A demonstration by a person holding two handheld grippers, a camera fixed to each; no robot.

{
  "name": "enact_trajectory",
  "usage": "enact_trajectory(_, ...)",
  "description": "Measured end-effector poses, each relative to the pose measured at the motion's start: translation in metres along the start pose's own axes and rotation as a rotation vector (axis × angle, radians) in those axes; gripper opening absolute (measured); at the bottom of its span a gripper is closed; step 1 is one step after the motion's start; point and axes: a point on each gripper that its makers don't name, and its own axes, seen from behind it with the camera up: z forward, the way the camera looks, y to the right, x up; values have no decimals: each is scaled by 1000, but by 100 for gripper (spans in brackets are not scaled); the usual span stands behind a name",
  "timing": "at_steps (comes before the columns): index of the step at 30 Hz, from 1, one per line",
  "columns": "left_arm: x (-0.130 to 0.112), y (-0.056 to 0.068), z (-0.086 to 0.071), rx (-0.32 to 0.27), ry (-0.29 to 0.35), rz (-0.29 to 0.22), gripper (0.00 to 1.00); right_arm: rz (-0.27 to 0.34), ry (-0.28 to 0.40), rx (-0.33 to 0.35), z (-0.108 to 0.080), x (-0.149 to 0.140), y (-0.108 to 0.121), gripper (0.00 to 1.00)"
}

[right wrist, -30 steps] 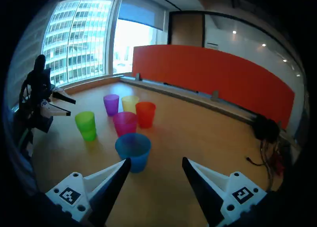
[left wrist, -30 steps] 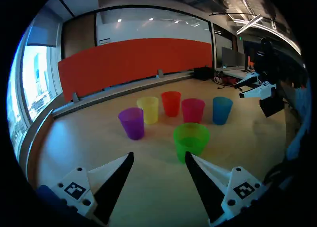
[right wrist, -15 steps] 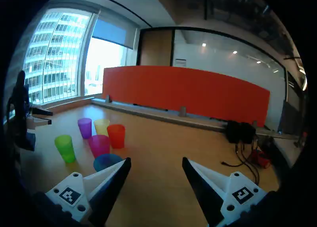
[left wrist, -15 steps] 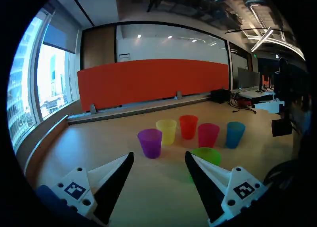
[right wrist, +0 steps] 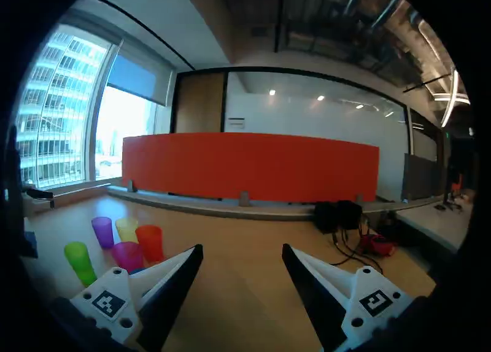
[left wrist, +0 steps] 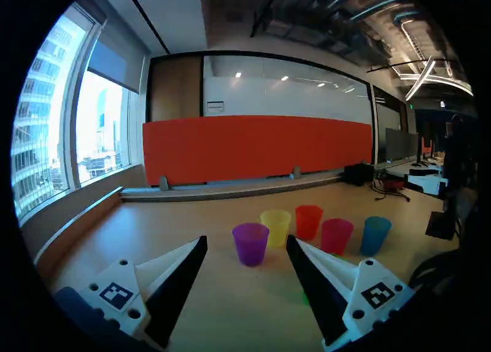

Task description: Pour water

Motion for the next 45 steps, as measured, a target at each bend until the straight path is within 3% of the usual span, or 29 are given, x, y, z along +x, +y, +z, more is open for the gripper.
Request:
enact_trajectory(9, 16, -11, 1, 57, 68, -24, 96, 56, 70, -117, -14, 19, 18, 100)
enact_trajectory(15, 24, -18, 3, 104, 99, -12, 96, 33, 98, -168, -21, 26, 29, 100)
enact_trajectory(24, 31, -25, 3, 151, 148, -1, 96, 24, 88, -187, -25, 16, 30, 100)
enact_trajectory(36, 7, -27, 7, 190, 149, 11, 95, 14, 85, -195, -30, 19, 34, 100)
enact_trajectory(45, -2, -33, 5, 217, 153, 22, 96, 9, 76, -182, -30, 26, 24, 100)
